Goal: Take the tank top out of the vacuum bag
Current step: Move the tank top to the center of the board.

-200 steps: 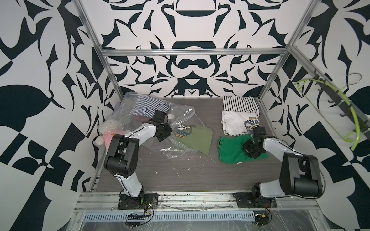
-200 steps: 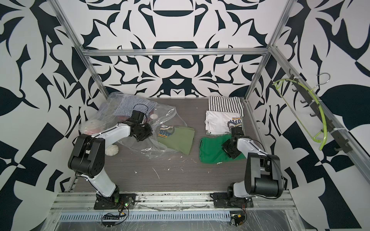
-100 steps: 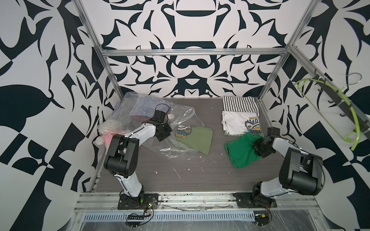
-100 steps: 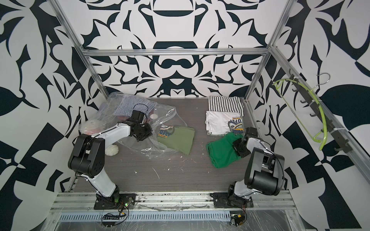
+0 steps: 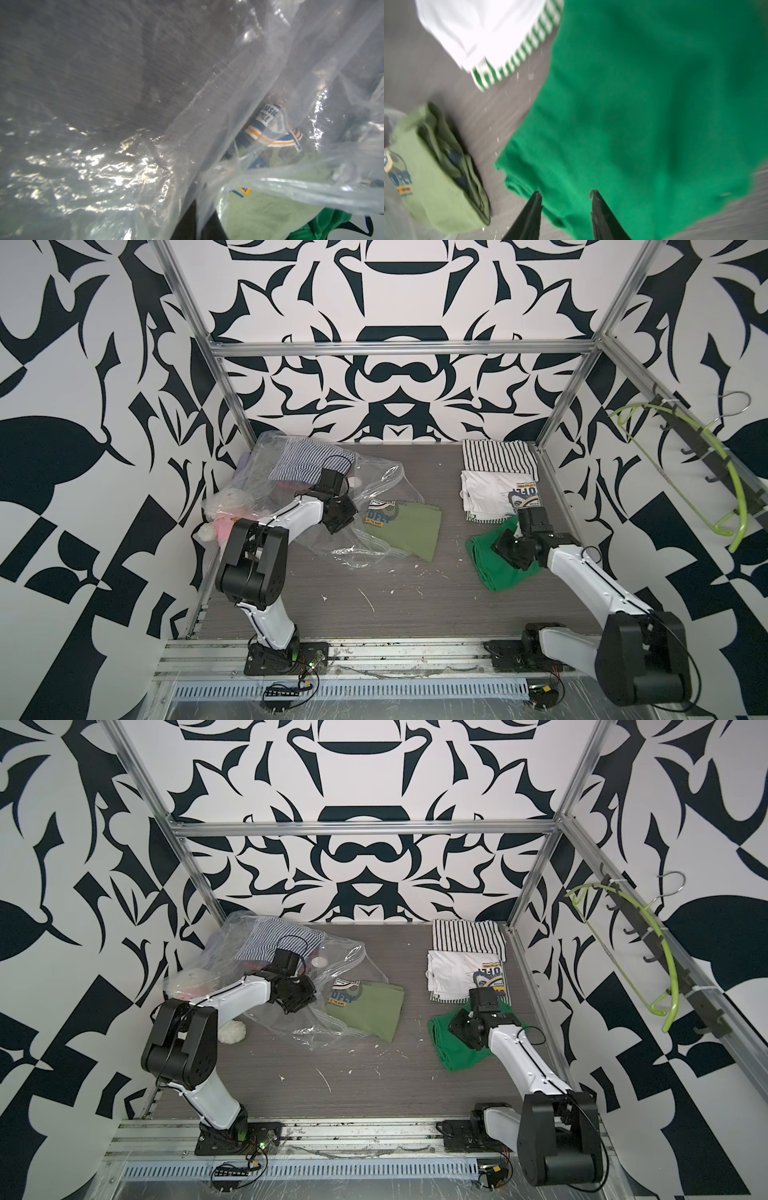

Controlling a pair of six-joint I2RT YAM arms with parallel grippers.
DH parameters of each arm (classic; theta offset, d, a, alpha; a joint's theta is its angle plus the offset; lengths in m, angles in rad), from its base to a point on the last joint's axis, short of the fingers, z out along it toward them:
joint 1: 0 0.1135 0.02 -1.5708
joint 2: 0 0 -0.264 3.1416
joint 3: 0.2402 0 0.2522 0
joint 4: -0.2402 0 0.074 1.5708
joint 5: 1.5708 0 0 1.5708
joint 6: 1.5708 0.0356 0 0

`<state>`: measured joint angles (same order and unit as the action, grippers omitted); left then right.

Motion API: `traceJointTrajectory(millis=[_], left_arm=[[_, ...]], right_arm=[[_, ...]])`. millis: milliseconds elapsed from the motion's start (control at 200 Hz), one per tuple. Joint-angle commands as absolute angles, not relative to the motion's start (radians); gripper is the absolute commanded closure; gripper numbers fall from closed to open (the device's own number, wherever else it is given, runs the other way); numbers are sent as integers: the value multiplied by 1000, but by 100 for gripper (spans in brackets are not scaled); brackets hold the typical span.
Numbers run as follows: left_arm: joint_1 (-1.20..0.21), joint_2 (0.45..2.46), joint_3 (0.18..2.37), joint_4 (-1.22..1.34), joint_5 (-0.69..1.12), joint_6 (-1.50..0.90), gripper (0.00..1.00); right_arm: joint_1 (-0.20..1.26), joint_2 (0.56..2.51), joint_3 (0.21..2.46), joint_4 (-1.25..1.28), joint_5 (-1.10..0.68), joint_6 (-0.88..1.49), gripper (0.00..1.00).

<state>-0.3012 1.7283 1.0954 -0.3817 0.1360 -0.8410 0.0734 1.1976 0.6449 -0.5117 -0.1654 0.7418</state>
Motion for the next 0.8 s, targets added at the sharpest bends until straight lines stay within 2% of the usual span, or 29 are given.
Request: traceJointTrajectory(millis=[0,135,455,795], left_arm=[[-296,1740,1098,-379,130,-845,100],[-296,1737,1099,-379,132,-842,100],[-296,1716,1086,-390,126,-841,100],[-296,1698,1078,-393,121,-840,100]], right_arm=[[132,1291,653,-474,-169,808,67],[147,1438,687,-347,-229,857,71],[146,1718,896,-273,-191,837,71],[179,1495,879,-294,-208,651,62]])
